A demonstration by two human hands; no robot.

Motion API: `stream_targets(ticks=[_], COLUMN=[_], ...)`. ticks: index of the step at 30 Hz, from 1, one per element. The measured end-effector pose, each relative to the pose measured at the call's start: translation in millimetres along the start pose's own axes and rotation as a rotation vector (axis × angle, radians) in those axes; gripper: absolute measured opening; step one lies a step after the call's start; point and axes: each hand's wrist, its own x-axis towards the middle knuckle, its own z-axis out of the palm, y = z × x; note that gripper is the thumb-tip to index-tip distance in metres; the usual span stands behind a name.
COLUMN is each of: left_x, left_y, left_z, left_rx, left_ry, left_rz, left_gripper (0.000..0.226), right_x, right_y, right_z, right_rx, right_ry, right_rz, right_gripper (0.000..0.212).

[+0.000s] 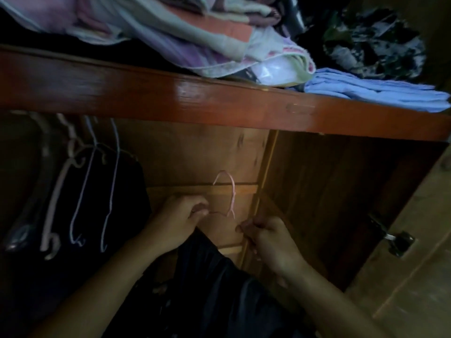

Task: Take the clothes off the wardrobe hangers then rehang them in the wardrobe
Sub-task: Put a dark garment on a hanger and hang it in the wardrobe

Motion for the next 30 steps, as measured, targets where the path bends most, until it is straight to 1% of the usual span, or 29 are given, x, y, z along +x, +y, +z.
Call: stream_targets(ticks=[3, 5, 10, 12, 16, 19, 21, 24, 26, 27, 28, 30], left_x=[-9.1, -18.5, -41.3, -47.2, -52.0, -51.7, -51.2, -50.9, -51.6, -52.6, -53.8, -57.5], left_y=[-11.0, -20.3, -40.5, -43.2, -52.1, -54.1, -52.3, -49.3, -48.2, -48.4, -48.8, -49.4], left_z=[-25.3, -39.1, -66.8, -76.1, -87.4, -89.8, -91.0, -92.7, -94.5, -95.9, -97.3, -101.0], left_rx=[0.244, 0.393, 0.826, 0.909, 0.806, 0.736, 0.710, 0.679, 0.681, 0.671, 0.654, 0.626], left_ry=[0.117, 0.178, 0.183, 0.203, 0.229, 0.276, 0.310, 0.316, 0.303, 0.301, 0.304, 0.311], left_rz=[-0.061, -0.057, -0.041, -0.052, -0.098, -0.101, -0.096, -0.106, -0.110, -0.108, -0.104, -0.106], left_gripper=[0.012, 0.011, 0.003, 0.006, 0.014, 0.020, 0.019, 0.018, 0.019, 0.019, 0.019, 0.018], right_x=[22.2, 33.4, 49.1, 52.0, 53.6, 49.8, 50.5, 54.9, 56.7, 57.6, 57.2, 62.3], right_y=[-4.5, -9.4, -32.2, -44.1, -72.0, -92.8, -105.4, -122.1, -132.5, -138.0, -144.3, -153.6], right_z=[21.0, 36.3, 74.7, 88.7, 118.2, 137.1, 149.0, 164.3, 169.8, 172.3, 174.8, 183.1], right_rx=[-0.002, 0.018, 0.137, 0.187, 0.377, 0.450, 0.426, 0.345, 0.323, 0.313, 0.306, 0.343], right_ry=[-0.028, -0.043, -0.095, -0.094, -0.051, 0.001, 0.032, 0.062, 0.011, -0.026, -0.059, -0.055], right_rz=[0.020, 0.042, 0.040, 0.020, 0.013, -0.035, -0.096, -0.169, -0.184, -0.191, -0.195, -0.195], right_gripper=[0.023, 0.021, 0.027, 0.025, 0.025, 0.026, 0.025, 0.022, 0.022, 0.017, 0.007, 0.025])
